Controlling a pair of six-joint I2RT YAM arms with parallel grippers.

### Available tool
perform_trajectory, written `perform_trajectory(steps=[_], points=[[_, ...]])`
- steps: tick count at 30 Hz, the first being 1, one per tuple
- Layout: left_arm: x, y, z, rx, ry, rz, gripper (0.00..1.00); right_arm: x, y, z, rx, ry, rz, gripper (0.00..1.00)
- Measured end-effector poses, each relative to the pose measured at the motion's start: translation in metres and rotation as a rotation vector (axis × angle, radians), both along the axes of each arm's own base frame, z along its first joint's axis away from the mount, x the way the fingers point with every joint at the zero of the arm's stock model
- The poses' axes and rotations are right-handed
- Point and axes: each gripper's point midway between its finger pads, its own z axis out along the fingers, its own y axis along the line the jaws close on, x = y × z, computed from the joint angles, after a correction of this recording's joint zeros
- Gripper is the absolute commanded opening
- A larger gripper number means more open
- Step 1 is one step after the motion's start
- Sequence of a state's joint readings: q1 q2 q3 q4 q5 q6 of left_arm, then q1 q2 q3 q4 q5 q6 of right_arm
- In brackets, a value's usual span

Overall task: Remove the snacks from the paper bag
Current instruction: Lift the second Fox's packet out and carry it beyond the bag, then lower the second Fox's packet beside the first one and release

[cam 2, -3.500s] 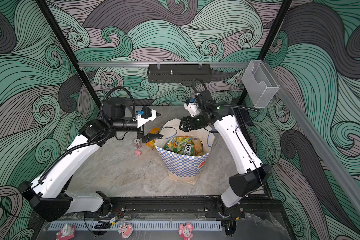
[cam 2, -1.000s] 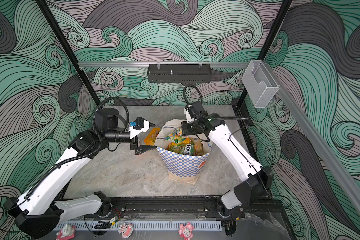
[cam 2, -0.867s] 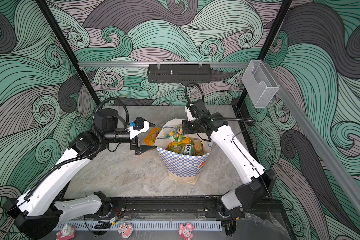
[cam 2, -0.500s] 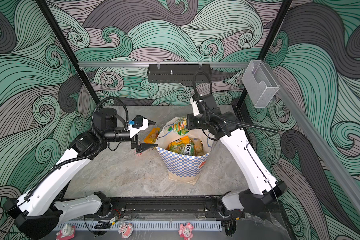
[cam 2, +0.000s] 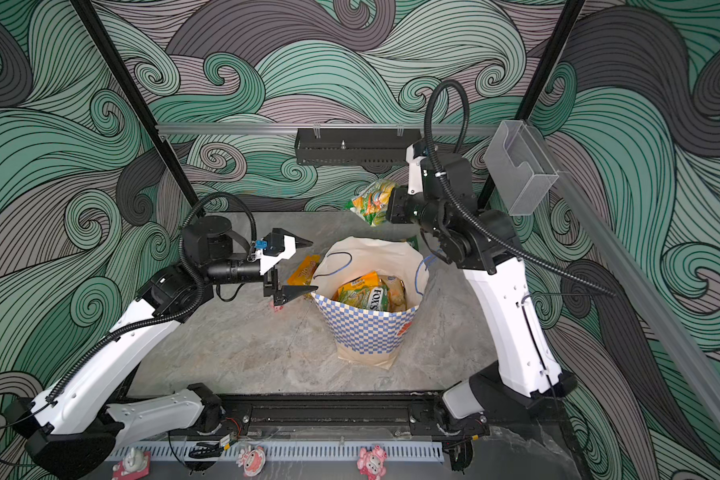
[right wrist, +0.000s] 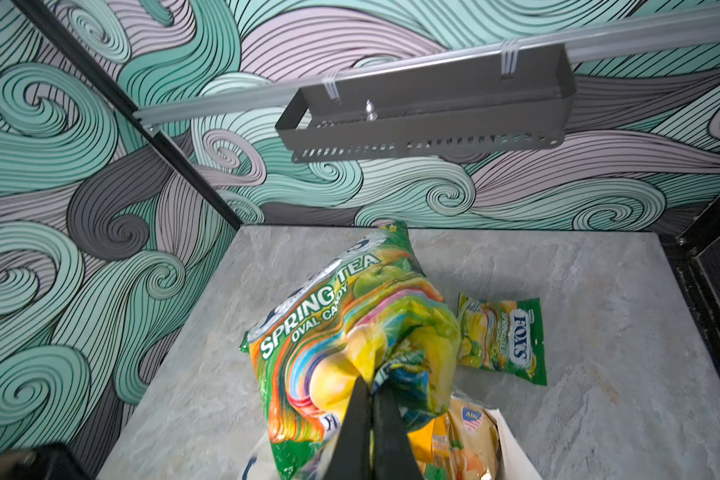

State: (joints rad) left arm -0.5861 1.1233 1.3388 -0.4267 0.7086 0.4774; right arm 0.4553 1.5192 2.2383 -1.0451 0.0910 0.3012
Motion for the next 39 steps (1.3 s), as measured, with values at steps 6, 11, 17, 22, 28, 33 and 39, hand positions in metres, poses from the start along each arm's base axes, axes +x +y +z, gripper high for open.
perform_trajectory(steps=[6, 11, 17, 22, 28, 33, 39], points=[[-0.002, 0.003, 0.009, -0.017, -0.034, 0.023, 0.98, 0.049, -0.038, 0.0, 0.063, 0.02, -0.14, 0.0], [0.001, 0.005, 0.013, -0.023, -0.053, 0.042, 0.99, 0.087, -0.081, -0.025, 0.133, 0.099, -0.263, 0.0], [0.003, 0.006, 0.013, -0.02, -0.056, 0.054, 0.99, 0.125, -0.119, -0.078, 0.183, 0.229, -0.369, 0.0], [0.004, 0.007, 0.013, -0.017, -0.059, 0.062, 0.99, 0.145, -0.134, -0.142, 0.152, 0.353, -0.411, 0.0], [0.002, 0.008, 0.013, -0.015, -0.059, 0.062, 0.99, 0.16, -0.14, -0.203, 0.125, 0.459, -0.425, 0.0], [0.003, 0.009, 0.012, -0.012, -0.05, 0.071, 0.99, 0.16, -0.144, -0.251, 0.125, 0.528, -0.448, 0.0], [0.01, 0.008, 0.013, -0.011, 0.014, 0.106, 0.99, 0.146, -0.151, -0.313, 0.116, 0.639, -0.479, 0.0]])
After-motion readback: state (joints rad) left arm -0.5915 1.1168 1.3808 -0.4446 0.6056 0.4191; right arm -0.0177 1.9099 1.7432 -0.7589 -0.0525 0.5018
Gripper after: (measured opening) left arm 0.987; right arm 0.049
